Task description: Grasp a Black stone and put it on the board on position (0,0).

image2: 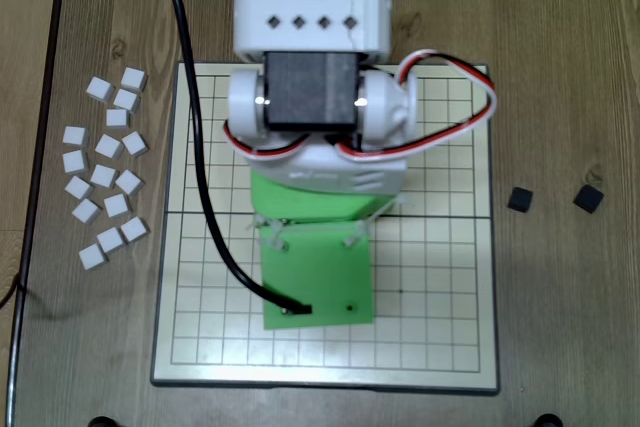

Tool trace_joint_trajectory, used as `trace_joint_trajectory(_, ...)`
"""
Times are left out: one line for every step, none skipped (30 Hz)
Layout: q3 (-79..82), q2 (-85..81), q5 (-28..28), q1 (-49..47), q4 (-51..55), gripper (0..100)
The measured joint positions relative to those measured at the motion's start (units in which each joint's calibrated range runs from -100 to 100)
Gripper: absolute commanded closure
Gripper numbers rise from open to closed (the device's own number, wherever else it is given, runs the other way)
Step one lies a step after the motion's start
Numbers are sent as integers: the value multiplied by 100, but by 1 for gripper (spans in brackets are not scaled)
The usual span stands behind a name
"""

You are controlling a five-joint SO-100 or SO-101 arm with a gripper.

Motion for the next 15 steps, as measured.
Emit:
trace_joint_trajectory(18, 0, 0, 0, -32, 94)
trace_joint_trajectory(36, 0, 0, 0, -48, 94)
trace_joint_trajectory(36, 0, 0, 0, -63, 94)
trace_joint_trajectory(36, 0, 0, 0, -63, 94)
trace_joint_trajectory(36, 0, 0, 0, -63, 94)
trace_joint_trajectory(36, 0, 0, 0, -63, 94)
trace_joint_trajectory(36, 0, 0, 0, -63, 94)
trace_joint_trajectory(36, 0, 0, 0, -63, 94)
trace_joint_trajectory(36, 0, 0, 0, -63, 94)
trace_joint_trajectory(36, 0, 0, 0, -63, 93)
trace_joint_trajectory(36, 0, 0, 0, -63, 92)
trace_joint_trajectory(45, 0, 0, 0, -63, 91)
trace_joint_trajectory(63, -9, -5, 0, -63, 91)
trace_joint_trajectory(72, -9, -5, 0, -63, 90)
trace_joint_trajectory(72, -9, -15, 0, -63, 90)
